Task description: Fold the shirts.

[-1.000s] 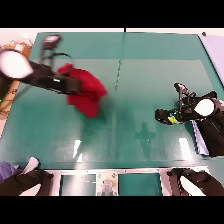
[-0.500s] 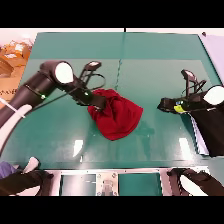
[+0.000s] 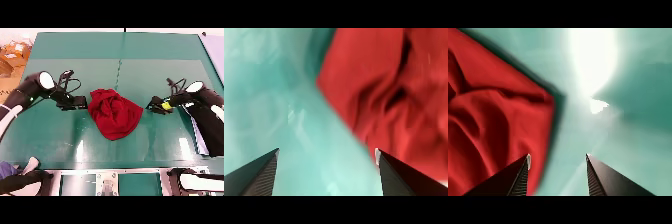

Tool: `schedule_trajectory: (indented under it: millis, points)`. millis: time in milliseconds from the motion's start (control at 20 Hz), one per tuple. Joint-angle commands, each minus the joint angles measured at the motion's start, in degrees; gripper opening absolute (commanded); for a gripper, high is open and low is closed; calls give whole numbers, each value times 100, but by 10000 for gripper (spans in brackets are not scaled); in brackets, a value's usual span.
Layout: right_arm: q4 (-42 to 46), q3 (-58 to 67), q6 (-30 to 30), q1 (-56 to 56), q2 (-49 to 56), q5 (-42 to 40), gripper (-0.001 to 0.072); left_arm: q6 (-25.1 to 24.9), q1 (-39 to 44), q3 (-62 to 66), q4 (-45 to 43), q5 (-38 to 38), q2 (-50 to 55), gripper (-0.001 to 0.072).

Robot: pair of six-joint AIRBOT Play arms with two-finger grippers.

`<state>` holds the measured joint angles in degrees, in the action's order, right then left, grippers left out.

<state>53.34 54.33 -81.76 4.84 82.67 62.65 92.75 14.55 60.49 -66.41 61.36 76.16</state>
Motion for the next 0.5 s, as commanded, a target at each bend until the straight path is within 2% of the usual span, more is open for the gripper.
schedule_trajectory:
  millis: [0,50,250,400,450]
  points:
    - [-1305,17,925,-179,859,-142,326,-26,-74,-732,857,-1825,4,720]
    - [-1397,17,1043,-269,922,-243,282,-153,-66,-848,1075,-2122,24,720]
    - [-1397,33,1049,-514,938,-586,272,-791,-66,-870,2153,-2352,706,720]
    - [-1392,42,1182,-498,935,-579,46,-1574,-66,-835,3237,-2551,1084,720]
    - [-1373,42,1200,-476,935,-564,16,-1840,-66,-835,3611,-2664,1099,701]
